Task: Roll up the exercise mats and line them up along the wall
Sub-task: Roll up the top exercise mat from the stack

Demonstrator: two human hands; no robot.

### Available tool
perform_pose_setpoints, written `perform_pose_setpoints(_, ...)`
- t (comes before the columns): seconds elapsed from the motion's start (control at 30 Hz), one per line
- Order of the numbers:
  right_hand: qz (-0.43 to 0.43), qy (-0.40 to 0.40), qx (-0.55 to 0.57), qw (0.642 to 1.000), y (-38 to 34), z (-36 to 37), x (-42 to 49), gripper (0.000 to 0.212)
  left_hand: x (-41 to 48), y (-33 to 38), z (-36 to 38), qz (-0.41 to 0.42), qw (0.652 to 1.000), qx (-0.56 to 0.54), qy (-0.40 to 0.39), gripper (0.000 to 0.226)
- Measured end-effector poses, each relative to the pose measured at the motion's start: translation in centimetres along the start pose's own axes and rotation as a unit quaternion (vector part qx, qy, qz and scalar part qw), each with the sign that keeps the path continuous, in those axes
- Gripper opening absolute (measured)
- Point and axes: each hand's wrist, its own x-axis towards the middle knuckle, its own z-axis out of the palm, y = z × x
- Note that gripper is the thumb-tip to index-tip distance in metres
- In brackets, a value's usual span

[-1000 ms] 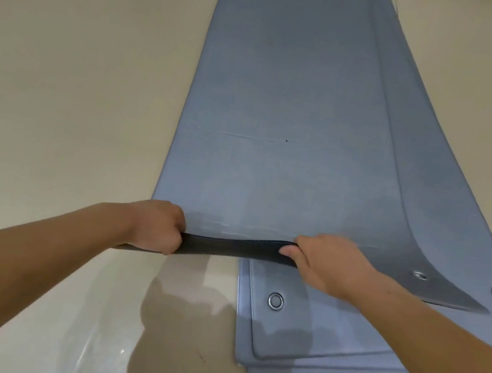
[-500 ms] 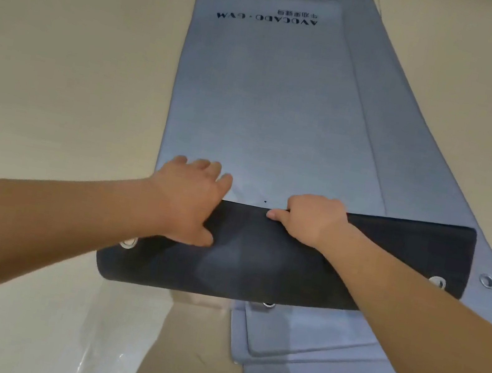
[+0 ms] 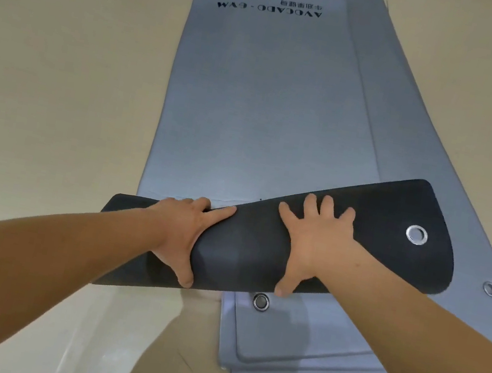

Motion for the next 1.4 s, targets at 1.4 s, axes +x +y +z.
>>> perform_pose_setpoints(1.4,-0.085,-0.086,0.111,0.987,2.3,0.1,-0.3,0.083,0.1,2.0,-4.0,0.036,0.985,-0.110,-0.131,0.092)
